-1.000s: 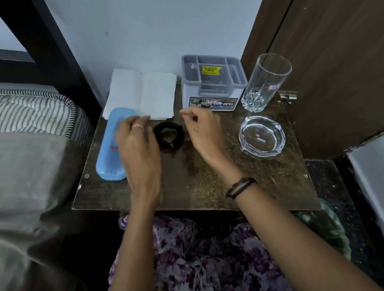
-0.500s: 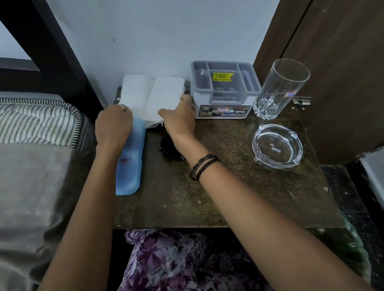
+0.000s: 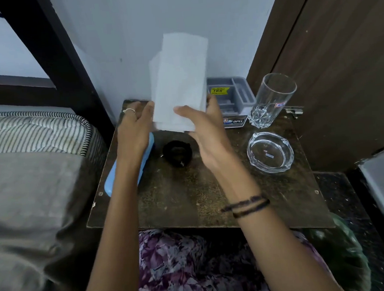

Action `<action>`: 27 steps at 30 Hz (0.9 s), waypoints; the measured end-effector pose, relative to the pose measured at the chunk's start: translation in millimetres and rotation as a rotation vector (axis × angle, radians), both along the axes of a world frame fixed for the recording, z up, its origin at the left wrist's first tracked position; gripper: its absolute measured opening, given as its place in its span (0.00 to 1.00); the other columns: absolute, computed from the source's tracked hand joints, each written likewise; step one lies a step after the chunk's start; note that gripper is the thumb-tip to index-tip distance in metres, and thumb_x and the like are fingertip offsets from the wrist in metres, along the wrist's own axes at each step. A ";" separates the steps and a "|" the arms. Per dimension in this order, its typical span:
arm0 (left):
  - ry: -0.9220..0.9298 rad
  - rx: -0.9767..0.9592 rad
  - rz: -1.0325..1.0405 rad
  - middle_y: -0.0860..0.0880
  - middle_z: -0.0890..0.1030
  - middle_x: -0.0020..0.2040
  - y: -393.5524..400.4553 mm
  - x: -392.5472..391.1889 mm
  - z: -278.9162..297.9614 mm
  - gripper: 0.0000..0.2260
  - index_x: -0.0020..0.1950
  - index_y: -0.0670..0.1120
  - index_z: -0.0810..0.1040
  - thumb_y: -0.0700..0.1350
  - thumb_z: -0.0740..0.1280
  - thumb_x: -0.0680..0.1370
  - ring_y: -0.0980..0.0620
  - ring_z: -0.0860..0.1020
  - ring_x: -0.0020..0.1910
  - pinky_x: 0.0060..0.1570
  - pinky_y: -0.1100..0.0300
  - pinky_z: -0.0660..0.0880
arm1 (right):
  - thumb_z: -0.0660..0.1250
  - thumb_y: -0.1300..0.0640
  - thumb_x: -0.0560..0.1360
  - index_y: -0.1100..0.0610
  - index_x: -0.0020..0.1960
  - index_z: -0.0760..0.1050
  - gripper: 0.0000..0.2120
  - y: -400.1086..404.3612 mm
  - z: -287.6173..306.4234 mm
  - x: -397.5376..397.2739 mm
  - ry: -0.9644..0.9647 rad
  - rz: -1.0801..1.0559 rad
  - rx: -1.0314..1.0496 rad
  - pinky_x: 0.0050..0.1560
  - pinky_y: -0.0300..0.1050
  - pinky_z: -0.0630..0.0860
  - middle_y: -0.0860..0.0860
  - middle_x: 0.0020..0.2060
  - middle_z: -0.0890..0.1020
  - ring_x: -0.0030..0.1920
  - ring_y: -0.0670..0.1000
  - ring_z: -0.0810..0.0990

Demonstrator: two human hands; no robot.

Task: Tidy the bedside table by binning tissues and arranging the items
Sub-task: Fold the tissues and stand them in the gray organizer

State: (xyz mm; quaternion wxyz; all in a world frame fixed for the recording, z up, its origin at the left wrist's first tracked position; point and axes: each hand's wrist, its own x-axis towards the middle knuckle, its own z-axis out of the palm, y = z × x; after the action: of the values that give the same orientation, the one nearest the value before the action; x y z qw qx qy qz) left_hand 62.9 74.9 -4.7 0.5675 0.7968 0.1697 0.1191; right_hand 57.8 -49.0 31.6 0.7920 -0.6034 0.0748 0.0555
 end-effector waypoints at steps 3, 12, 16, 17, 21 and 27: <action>0.010 -0.299 0.004 0.46 0.79 0.58 -22.0 -23.1 11.2 0.21 0.63 0.45 0.74 0.57 0.61 0.76 0.52 0.76 0.54 0.54 0.56 0.71 | 0.69 0.68 0.70 0.58 0.64 0.68 0.24 -36.1 4.9 -27.8 0.027 -0.031 0.104 0.49 0.47 0.80 0.53 0.55 0.81 0.53 0.50 0.80; 0.281 -0.330 -0.067 0.47 0.78 0.54 -86.6 -99.9 -35.6 0.20 0.63 0.44 0.69 0.40 0.70 0.73 0.49 0.78 0.50 0.48 0.56 0.77 | 0.71 0.61 0.71 0.54 0.64 0.67 0.24 -111.4 -58.3 -97.1 0.349 -0.009 -0.336 0.50 0.46 0.77 0.46 0.50 0.79 0.49 0.46 0.78; 0.290 -0.124 -0.086 0.47 0.78 0.56 -89.7 -111.4 -43.1 0.21 0.65 0.46 0.68 0.43 0.68 0.74 0.45 0.76 0.56 0.58 0.47 0.74 | 0.72 0.53 0.71 0.53 0.71 0.63 0.32 -117.4 -57.2 -105.9 0.174 -0.005 -0.688 0.52 0.42 0.73 0.41 0.48 0.77 0.51 0.45 0.77; 0.264 -0.133 -0.085 0.49 0.78 0.56 -90.0 -112.4 -41.2 0.20 0.65 0.48 0.68 0.45 0.68 0.75 0.47 0.76 0.56 0.58 0.47 0.74 | 0.71 0.50 0.71 0.52 0.72 0.61 0.33 -117.4 -55.8 -107.4 0.112 -0.005 -0.815 0.55 0.43 0.71 0.43 0.53 0.77 0.55 0.46 0.76; 0.143 -0.243 -0.038 0.53 0.77 0.60 -93.9 -117.6 -34.7 0.17 0.67 0.52 0.70 0.52 0.61 0.78 0.54 0.75 0.58 0.56 0.57 0.73 | 0.68 0.50 0.74 0.56 0.72 0.64 0.29 -113.6 -52.4 -108.2 -0.099 -0.083 -1.110 0.65 0.49 0.69 0.51 0.68 0.71 0.67 0.52 0.70; 0.097 -0.127 -0.025 0.56 0.78 0.57 -94.6 -120.3 -26.5 0.15 0.66 0.51 0.72 0.51 0.59 0.80 0.64 0.75 0.51 0.46 0.68 0.69 | 0.69 0.52 0.73 0.56 0.70 0.67 0.27 -111.6 -58.7 -102.9 -0.013 -0.048 -1.027 0.63 0.53 0.73 0.52 0.66 0.74 0.64 0.52 0.74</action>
State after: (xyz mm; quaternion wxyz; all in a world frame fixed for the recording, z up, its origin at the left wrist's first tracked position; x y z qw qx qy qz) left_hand -57.5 -19.7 -31.2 0.6095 0.7661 0.1943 0.0620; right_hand -45.1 -160.6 -27.1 0.3950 -0.9130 0.1014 -0.0101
